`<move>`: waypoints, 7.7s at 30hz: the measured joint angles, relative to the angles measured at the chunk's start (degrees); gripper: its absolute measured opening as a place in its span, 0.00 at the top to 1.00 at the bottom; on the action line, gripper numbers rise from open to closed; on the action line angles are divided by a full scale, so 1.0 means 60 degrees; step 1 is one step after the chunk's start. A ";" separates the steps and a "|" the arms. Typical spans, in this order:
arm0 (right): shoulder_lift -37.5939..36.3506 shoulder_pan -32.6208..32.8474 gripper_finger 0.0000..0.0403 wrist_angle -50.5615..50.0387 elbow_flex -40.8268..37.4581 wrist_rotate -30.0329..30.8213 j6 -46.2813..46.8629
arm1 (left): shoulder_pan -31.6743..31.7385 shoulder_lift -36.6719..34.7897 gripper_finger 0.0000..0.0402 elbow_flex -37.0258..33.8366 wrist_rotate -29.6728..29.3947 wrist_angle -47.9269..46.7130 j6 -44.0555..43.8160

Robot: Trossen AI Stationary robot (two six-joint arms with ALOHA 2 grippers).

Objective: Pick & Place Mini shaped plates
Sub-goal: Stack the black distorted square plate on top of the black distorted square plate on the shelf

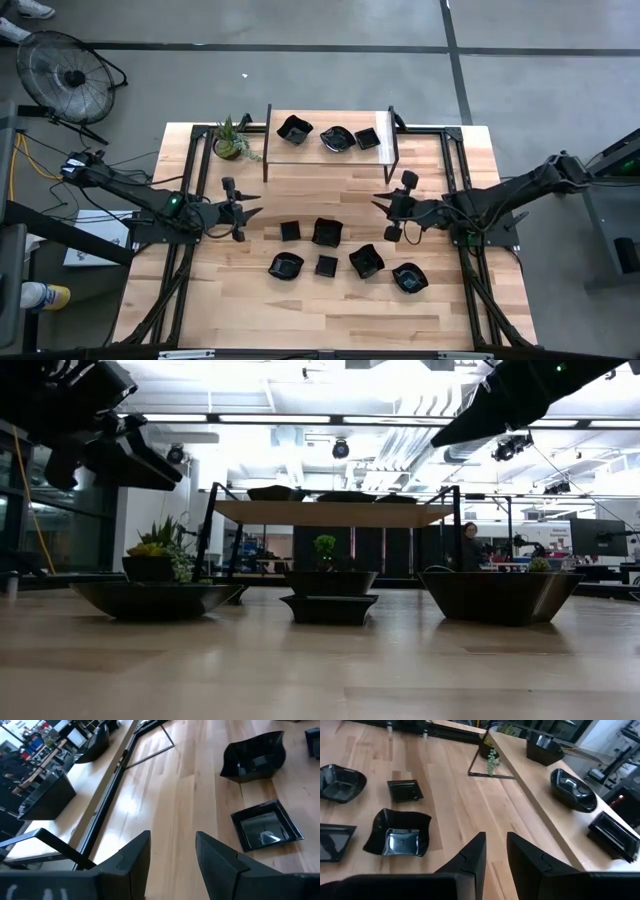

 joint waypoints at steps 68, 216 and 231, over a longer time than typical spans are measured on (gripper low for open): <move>0.6593 -0.1408 0.65 0.0146 0.2688 -0.4756 -1.0957 | -0.0004 -0.0004 0.62 -0.0003 0.0520 0.0029 0.0251; 0.7101 -0.1568 1.00 -0.1998 0.6470 -0.7572 -1.0537 | 0.0000 0.4681 0.71 0.0966 0.4727 0.4772 1.0961; 0.7264 -0.1565 1.00 -0.1722 0.6470 -0.7692 -1.0556 | 0.0000 0.4712 0.82 0.0966 0.4988 0.4782 1.0653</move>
